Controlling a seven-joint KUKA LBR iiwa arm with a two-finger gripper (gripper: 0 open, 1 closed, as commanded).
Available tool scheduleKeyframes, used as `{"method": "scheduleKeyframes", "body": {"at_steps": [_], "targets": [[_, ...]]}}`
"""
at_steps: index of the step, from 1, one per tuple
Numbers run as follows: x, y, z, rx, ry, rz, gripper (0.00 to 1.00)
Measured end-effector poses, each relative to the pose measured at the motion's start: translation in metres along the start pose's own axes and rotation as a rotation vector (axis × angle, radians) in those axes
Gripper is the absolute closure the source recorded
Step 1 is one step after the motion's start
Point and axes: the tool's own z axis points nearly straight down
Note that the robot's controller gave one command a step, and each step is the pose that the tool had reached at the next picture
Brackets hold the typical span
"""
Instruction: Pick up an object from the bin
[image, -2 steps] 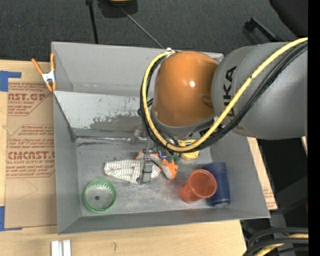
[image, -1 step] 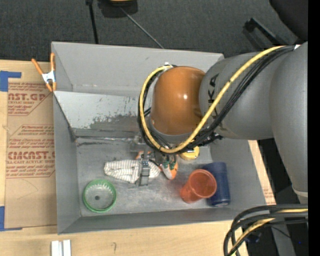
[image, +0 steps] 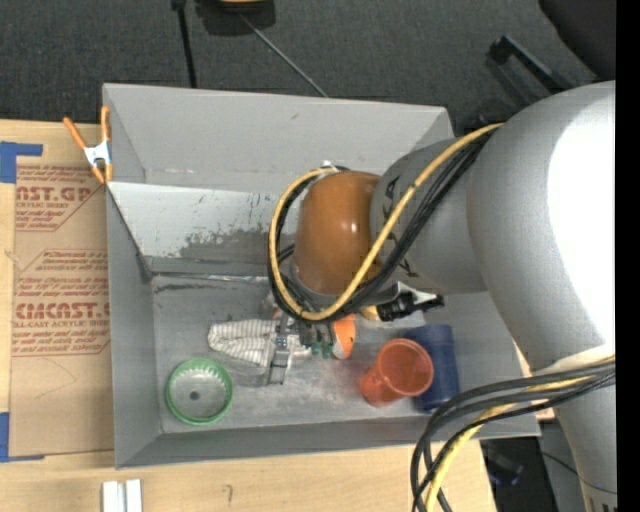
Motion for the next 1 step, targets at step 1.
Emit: {"method": "scheduleKeyframes", "body": {"at_steps": [1], "targets": [[-0.0028, -0.0026, 0.0342, 0.003, 0.004, -0.009, 0.00]]}}
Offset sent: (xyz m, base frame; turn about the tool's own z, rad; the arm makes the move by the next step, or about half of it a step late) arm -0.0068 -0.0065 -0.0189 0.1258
